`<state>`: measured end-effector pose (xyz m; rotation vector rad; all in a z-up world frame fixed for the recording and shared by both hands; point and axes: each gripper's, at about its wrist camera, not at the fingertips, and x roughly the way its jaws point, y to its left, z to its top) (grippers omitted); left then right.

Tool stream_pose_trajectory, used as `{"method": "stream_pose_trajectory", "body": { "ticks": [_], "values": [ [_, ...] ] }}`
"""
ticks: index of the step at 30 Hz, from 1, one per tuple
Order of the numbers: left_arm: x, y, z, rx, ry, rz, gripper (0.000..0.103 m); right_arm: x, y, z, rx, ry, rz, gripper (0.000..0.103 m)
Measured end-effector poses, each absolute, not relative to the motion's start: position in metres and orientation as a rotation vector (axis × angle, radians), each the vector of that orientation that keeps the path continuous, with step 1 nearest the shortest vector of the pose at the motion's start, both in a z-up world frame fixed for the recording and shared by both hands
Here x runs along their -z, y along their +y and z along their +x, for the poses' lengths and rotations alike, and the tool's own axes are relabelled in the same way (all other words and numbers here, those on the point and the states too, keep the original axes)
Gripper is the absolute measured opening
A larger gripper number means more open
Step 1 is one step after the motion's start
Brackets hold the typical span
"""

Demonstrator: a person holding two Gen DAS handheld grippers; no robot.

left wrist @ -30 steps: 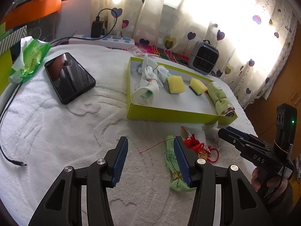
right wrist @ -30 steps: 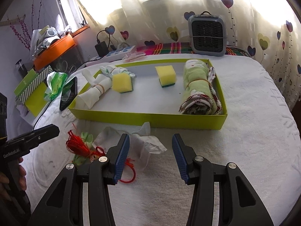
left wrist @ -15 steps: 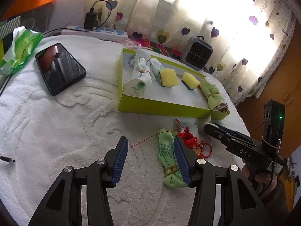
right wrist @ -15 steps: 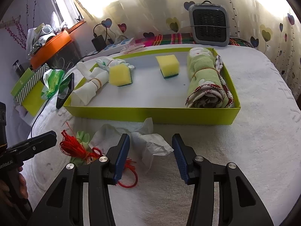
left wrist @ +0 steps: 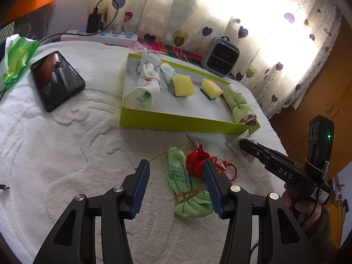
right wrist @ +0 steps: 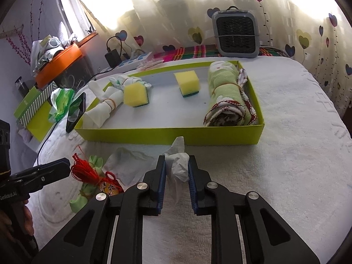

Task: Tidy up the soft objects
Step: 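Grasp the white tissue with the right gripper while the left approaches the green sock bundle, then grasp the green sock bundle with the left gripper while the right holds the tissue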

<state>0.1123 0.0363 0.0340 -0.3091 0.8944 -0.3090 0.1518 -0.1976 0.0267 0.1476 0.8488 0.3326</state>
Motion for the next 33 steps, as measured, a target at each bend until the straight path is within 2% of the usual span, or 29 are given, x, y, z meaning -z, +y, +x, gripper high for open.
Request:
{"method": "stream_pose_trajectory", "body": {
  "ticks": [19,33],
  "values": [
    [-0.015,0.001,0.104,0.252,1.001,-0.157,0.049,-0.033,-0.217,0.141,-0.349,0.797,0.216,0.020],
    [-0.013,-0.014,0.111,0.197,0.976,-0.028,0.049,-0.031,-0.220,0.141,-0.370,0.798,0.242,0.020]
  ]
}}
